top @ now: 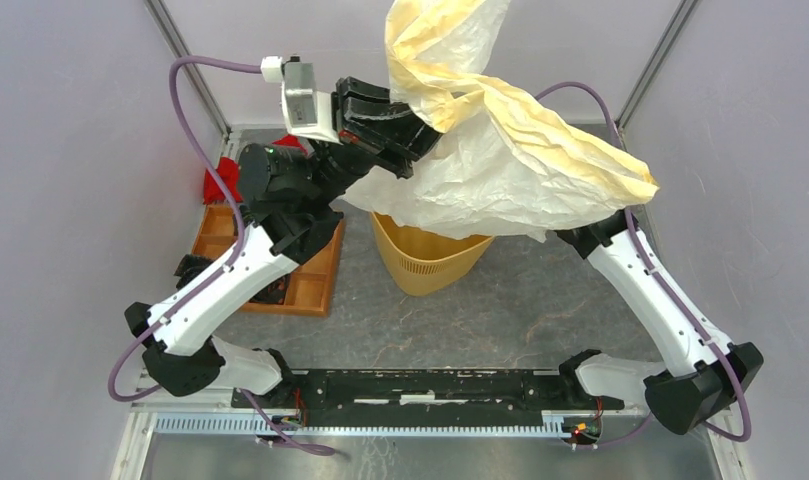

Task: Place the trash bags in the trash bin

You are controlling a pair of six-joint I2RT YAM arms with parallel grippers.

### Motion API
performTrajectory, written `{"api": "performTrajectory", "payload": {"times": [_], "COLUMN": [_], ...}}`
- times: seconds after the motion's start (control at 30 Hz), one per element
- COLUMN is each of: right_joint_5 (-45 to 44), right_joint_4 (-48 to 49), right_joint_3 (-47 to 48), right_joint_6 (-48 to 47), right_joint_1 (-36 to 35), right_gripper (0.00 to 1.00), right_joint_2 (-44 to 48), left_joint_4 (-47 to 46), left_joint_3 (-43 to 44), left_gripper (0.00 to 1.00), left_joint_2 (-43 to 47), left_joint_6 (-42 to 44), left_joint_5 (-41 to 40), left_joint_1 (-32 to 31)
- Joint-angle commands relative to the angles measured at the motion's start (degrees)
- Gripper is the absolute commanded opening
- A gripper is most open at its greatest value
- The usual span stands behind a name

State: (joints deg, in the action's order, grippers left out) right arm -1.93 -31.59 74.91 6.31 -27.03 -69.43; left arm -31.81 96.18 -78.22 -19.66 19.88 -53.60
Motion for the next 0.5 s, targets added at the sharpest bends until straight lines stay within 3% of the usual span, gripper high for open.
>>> {"api": "performTrajectory", "payload": {"times": [0.0,0.27,0.47], "right_joint_5": [6.45,27.26,36.52], "right_joint_4": [-2.50,0.93,3.92], "right_joint_3": [-4.36,-5.92,-7.59], "right_joint_6": [-1.20,-3.98,-3.04], "right_joint_1": [0.41,9.60,12.21], "right_gripper": [0.00,0.00,0.00], "right_joint_2": [0.04,0.16,0.05], "left_joint_4": [-19.18,-48.56,-57.83], "left_joint_3": [-2.12,-3.46,-2.43], "left_gripper": [0.02,0.02,0.02], "left_joint_2": [0.51,-8.44,-15.61], "left_joint_6": [-13.87,-51.07,-60.86], "left_joint_5": [1.44,-0.47,0.48], "left_joint_1": [3.04,17.33,19.01]}}
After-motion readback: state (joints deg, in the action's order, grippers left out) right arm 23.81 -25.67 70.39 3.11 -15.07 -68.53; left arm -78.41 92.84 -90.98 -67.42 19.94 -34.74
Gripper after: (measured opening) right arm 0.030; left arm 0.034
